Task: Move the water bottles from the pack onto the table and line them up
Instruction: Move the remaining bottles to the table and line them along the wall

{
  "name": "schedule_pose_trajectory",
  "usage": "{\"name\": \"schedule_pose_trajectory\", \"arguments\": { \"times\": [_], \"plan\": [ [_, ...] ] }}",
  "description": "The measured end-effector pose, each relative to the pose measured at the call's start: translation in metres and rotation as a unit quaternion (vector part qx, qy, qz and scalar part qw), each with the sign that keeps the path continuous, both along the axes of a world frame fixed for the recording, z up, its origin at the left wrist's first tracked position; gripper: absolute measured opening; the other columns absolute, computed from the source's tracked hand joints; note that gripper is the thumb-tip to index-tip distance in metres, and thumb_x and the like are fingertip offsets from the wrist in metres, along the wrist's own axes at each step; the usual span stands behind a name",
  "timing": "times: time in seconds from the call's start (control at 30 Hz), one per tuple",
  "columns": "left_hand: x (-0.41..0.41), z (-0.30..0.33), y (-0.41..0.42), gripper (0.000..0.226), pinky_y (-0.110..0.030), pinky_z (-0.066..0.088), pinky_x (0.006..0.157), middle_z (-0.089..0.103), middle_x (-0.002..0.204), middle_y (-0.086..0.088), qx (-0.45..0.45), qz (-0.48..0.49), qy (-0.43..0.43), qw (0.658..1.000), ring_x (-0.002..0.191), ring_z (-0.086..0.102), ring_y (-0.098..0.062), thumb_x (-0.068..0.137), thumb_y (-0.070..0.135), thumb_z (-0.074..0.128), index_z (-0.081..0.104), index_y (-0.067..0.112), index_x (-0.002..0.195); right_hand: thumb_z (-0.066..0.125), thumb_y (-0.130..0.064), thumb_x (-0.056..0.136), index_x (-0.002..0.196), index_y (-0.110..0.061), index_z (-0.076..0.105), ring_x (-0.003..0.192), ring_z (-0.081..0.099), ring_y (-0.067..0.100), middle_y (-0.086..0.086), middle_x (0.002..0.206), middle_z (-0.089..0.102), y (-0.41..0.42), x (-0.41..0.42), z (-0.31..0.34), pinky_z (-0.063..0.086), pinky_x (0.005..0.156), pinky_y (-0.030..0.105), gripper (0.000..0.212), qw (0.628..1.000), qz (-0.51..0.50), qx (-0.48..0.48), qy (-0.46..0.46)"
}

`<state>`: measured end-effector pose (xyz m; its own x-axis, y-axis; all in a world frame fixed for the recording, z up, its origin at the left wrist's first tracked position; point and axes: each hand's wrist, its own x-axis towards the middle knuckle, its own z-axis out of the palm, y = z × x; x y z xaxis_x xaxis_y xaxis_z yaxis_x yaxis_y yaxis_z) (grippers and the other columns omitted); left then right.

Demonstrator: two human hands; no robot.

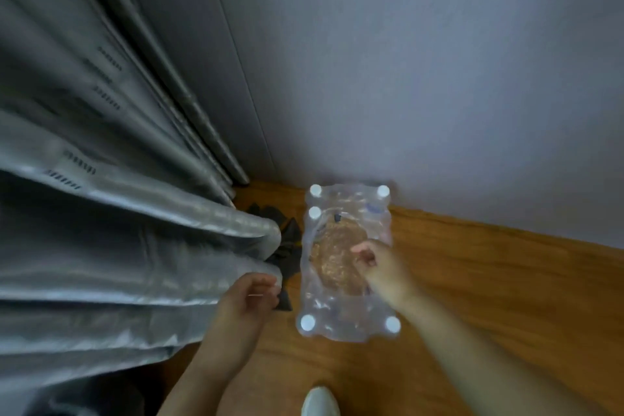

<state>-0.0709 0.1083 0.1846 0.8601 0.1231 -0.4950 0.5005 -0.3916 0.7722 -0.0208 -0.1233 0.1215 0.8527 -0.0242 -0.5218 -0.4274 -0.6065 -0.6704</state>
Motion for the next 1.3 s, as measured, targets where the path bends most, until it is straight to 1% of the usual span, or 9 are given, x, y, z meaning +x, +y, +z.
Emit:
{"name": "schedule_pose_trajectory", "arguments": {
  "times": [0.1,0.27,0.4,0.5,0.63,0.8,1.0,1.17,1.3],
  "plan": [
    [0.003,-0.067,0.006,0.008,-0.01,0.05,0.062,0.072,0.08,-0.006,0.006,0.015,-0.015,1.0,0.08,0.069,-0.012,0.086,0.013,0.067,0.066,0.021,0.085,0.056,-0.014,0.087,0.094,-0.024,0.066,0.092,0.064,0.017,-0.004,0.093,0.066,0.02,0.032,-0.092,0.051,0.081,0.027,0.016,0.998,0.032,-0.051,-0.005],
    [0.003,-0.165,0.018,0.016,-0.011,0.05,0.065,0.075,0.076,0.002,-0.01,0.076,-0.044,0.996,0.072,0.07,-0.014,0.078,0.009,0.074,0.071,0.023,0.07,0.049,-0.052,0.067,0.107,-0.04,0.055,0.095,0.061,0.016,-0.016,0.102,0.06,0.041,0.08,-0.19,0.055,0.084,0.036,0.043,0.972,0.073,-0.2,-0.105],
    [0.005,-0.205,0.018,0.023,-0.002,0.047,0.06,0.075,0.073,0.0,-0.018,0.09,-0.08,0.993,0.074,0.07,-0.014,0.08,-0.003,0.069,0.072,0.019,0.073,0.047,-0.061,0.067,0.103,-0.047,0.05,0.087,0.065,0.016,-0.015,0.089,0.061,0.053,0.115,-0.24,0.057,0.076,0.038,0.039,0.985,-0.007,-0.121,-0.126],
    [0.017,-0.212,0.021,0.043,-0.006,0.051,0.063,0.076,0.073,0.0,-0.045,0.099,-0.112,0.988,0.07,0.071,-0.011,0.079,-0.008,0.068,0.073,0.032,0.063,0.053,-0.053,0.081,0.115,-0.049,0.054,0.096,0.059,0.014,-0.014,0.098,0.059,0.065,0.113,-0.219,0.05,0.087,0.032,0.034,0.98,0.008,-0.08,-0.184],
    [0.025,-0.204,0.018,0.011,-0.019,0.053,0.074,0.076,0.081,-0.001,-0.085,0.098,-0.165,0.978,0.076,0.072,-0.014,0.062,0.031,0.078,0.073,0.033,0.072,0.053,-0.047,0.084,0.098,-0.035,0.06,0.086,0.059,0.015,-0.01,0.089,0.056,0.06,0.109,-0.216,0.051,0.077,0.031,0.019,0.965,-0.001,-0.152,-0.214],
    [0.027,-0.206,0.003,0.032,-0.008,0.051,0.061,0.076,0.079,-0.006,-0.096,0.074,-0.157,0.98,0.069,0.071,-0.019,0.081,-0.008,0.065,0.073,0.021,0.071,0.053,-0.057,0.066,0.089,-0.044,0.048,0.083,0.065,0.013,-0.012,0.087,0.065,0.045,0.095,-0.222,0.057,0.075,0.036,0.026,0.969,0.002,-0.135,-0.208],
    [0.031,-0.207,-0.002,0.02,-0.007,0.05,0.062,0.075,0.081,-0.009,-0.086,0.035,-0.168,0.981,0.068,0.07,-0.013,0.082,-0.007,0.064,0.069,0.012,0.082,0.073,-0.041,0.069,0.099,-0.028,0.063,0.106,0.057,0.016,-0.006,0.111,0.061,0.029,0.065,-0.204,0.049,0.093,0.032,0.034,0.963,0.07,-0.157,-0.209],
    [0.031,-0.21,-0.011,0.03,-0.009,0.051,0.063,0.074,0.085,-0.005,-0.063,-0.014,-0.163,0.985,0.07,0.07,-0.011,0.082,-0.004,0.065,0.072,0.025,0.075,0.071,-0.031,0.073,0.096,-0.019,0.06,0.098,0.058,0.02,0.0,0.104,0.062,0.016,0.052,-0.185,0.048,0.081,0.031,0.028,0.969,0.086,-0.135,-0.189],
    [0.034,-0.215,-0.025,0.041,-0.011,0.052,0.069,0.071,0.089,0.013,-0.013,-0.123,-0.162,0.979,0.079,0.068,-0.007,0.085,0.005,0.066,0.063,0.045,0.088,0.07,-0.033,0.078,0.089,-0.024,0.057,0.09,0.056,0.013,-0.005,0.096,0.06,0.001,0.036,-0.168,0.042,0.074,0.025,0.02,0.964,0.064,-0.093,-0.241]
  ]
}}
